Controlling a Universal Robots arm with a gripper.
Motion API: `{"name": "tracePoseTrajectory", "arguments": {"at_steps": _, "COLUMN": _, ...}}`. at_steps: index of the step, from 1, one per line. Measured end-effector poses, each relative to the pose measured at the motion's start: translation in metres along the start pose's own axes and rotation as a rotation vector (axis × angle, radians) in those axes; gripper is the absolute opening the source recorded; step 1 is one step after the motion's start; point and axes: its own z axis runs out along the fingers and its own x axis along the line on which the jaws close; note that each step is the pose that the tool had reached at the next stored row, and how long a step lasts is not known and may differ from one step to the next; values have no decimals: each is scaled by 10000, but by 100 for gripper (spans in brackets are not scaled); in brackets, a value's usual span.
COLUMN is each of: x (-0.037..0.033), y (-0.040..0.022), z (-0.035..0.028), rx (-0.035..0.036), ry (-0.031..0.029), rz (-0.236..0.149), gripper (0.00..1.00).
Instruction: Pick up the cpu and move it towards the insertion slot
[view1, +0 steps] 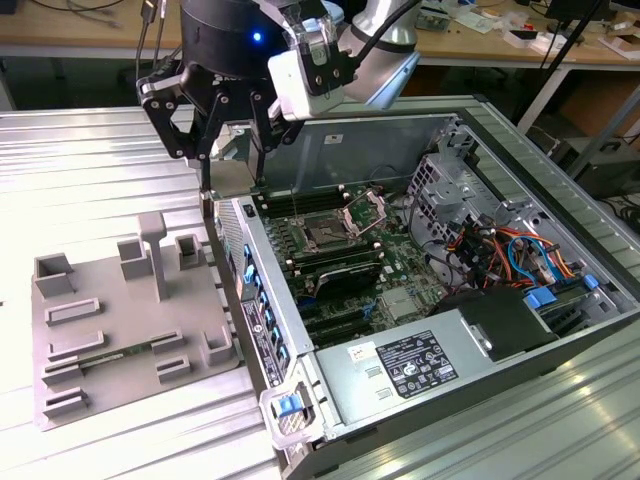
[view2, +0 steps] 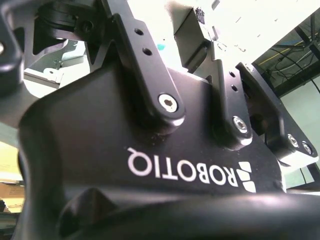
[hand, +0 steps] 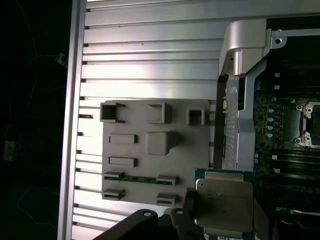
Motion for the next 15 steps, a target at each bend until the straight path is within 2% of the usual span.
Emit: {"name": "tracePoseTrajectory", "arguments": {"at_steps": 15, "x": -37, "y": -3, "z": 9, "rx": 0, "ry": 0, "rz": 0, "gripper": 53}}
